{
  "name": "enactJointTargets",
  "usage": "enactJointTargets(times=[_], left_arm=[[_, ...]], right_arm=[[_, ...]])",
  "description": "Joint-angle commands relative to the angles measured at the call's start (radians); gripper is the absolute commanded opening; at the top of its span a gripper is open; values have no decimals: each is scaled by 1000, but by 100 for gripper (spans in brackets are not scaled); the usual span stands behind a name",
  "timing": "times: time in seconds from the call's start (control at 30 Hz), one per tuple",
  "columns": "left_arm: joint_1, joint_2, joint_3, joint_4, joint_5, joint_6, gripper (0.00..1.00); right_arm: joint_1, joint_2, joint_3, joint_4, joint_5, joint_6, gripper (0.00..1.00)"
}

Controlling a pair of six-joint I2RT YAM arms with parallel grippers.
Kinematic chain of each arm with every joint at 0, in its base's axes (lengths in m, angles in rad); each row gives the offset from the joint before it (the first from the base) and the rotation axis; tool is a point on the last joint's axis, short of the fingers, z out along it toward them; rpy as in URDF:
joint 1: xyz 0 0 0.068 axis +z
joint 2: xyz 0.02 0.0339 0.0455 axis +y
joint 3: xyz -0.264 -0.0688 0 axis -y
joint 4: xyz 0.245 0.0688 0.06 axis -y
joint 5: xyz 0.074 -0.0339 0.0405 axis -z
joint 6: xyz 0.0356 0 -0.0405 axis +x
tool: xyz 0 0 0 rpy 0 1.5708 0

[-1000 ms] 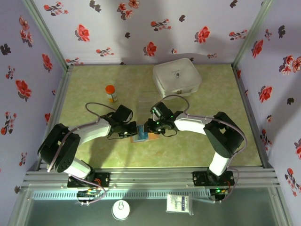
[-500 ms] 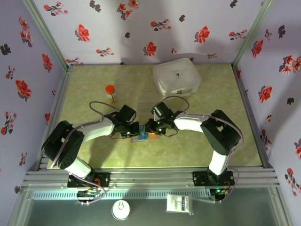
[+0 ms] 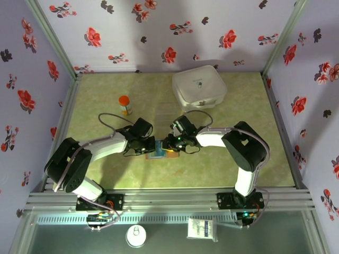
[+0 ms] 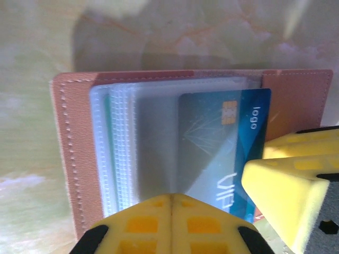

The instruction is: Take the credit cards out of the card holder

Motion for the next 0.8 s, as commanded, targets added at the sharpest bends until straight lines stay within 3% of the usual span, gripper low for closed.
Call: enactJointTargets(times=[0.0,0.43,0.77], left_arm=[[-3,7,28,-81,-72,24,0],[-6,59,20,-72,-52,31,0],[-6,47,18,-73,-55,28,0]], right_arm=[[-9,27,-24,31,-25,27,25],[-14,27,-70,195,-96,106,21],[-19,11,-78,168,-80,91,12]])
